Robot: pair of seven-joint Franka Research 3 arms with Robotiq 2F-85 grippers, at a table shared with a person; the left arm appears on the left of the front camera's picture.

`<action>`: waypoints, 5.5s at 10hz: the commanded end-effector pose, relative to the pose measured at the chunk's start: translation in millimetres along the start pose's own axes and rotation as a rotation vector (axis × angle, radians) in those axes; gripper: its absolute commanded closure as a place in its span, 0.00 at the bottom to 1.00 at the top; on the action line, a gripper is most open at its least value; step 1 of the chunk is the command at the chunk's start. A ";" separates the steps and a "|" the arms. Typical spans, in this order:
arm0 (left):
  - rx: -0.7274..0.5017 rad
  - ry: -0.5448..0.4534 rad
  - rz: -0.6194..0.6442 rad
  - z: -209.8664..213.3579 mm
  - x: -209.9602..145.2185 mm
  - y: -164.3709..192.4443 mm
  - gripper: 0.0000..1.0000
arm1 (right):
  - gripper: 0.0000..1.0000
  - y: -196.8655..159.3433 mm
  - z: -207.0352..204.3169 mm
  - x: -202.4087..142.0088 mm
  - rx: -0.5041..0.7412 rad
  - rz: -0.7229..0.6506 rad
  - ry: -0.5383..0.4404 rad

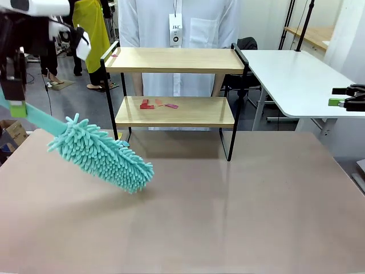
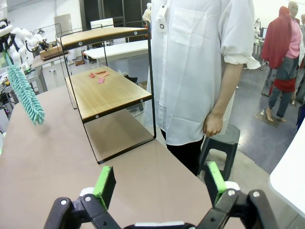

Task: Clean the shelf.
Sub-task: Clean the specific section of the Shelf indicated by the human with the Duster.

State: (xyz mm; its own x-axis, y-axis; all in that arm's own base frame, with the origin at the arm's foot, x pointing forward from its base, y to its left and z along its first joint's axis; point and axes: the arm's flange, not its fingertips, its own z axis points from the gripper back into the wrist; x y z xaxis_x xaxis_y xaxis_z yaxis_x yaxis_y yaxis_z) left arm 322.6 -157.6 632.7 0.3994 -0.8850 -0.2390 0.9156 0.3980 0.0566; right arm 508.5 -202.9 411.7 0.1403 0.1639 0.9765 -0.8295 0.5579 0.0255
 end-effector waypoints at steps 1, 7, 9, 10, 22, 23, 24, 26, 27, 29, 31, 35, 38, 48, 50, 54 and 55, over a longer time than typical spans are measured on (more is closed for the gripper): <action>0.001 -0.016 0.029 -11.8 -4.6 5.1 0.87 | 0.00 -0.2 -1.5 3.3 -0.007 0.005 -0.002; 0.000 0.000 0.000 0.0 0.0 0.0 0.87 | 0.00 -0.2 -1.5 3.3 -0.007 0.005 -0.002; 0.000 0.000 0.000 0.0 0.0 0.0 0.87 | 0.00 -0.2 -1.5 3.3 -0.007 0.005 -0.002; 0.000 0.000 0.000 0.0 0.0 0.0 0.87 | 0.00 -0.2 -1.5 3.3 -0.007 0.005 -0.002; 0.000 0.000 0.000 0.0 0.0 0.0 0.87 | 0.00 -0.2 -1.5 3.3 -0.007 0.005 -0.002; 0.000 0.000 0.000 0.0 0.0 0.0 0.87 | 0.00 -0.2 -1.5 3.3 -0.007 0.005 -0.002; 0.000 0.000 0.000 0.0 0.0 0.0 0.87 | 0.00 -0.2 -1.5 3.3 -0.007 0.005 -0.002; 0.000 0.000 0.000 0.0 0.0 0.0 0.87 | 0.00 -0.2 -1.5 3.3 -0.007 0.005 -0.002; 0.000 0.000 0.000 0.0 0.0 0.0 0.87 | 0.00 -0.2 -1.5 3.3 -0.007 0.005 -0.002; 0.000 0.000 0.000 0.0 0.0 0.0 0.87 | 0.00 -0.2 -1.5 3.3 -0.007 0.005 -0.002; 0.000 0.000 0.000 0.0 0.0 0.0 0.87 | 0.00 -0.2 -1.5 3.3 -0.007 0.005 -0.002; -0.024 -0.107 0.004 -7.4 8.3 0.5 0.87 | 0.00 -0.2 -1.5 3.3 -0.007 0.005 -0.002; -0.130 -0.287 -0.015 -5.1 23.1 -0.9 0.87 | 0.00 -0.2 -1.5 3.3 -0.007 0.005 -0.002; -0.167 -0.499 0.700 48.0 113.3 -73.1 0.87 | 0.00 -0.2 -1.5 3.3 -0.007 0.005 -0.002; -0.106 -0.536 0.796 55.7 140.5 -78.4 0.87 | 0.00 -0.2 -1.5 3.3 -0.007 0.005 -0.002; 0.036 -0.559 0.940 55.8 214.3 -95.6 0.87 | 0.00 -0.2 -1.5 3.3 -0.007 0.005 -0.002; 0.022 -0.564 0.939 53.1 229.7 -102.1 0.87 | 0.00 -0.2 -1.5 3.3 -0.007 0.005 -0.002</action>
State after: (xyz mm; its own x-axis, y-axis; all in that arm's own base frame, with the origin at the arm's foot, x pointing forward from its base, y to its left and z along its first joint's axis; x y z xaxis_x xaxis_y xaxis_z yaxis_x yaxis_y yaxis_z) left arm 317.2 -396.1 620.4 0.8970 -0.2390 0.3718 0.2618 0.9651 -0.0112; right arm 508.4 -203.1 411.9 0.1399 0.1640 0.9765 -0.8293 0.5582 0.0251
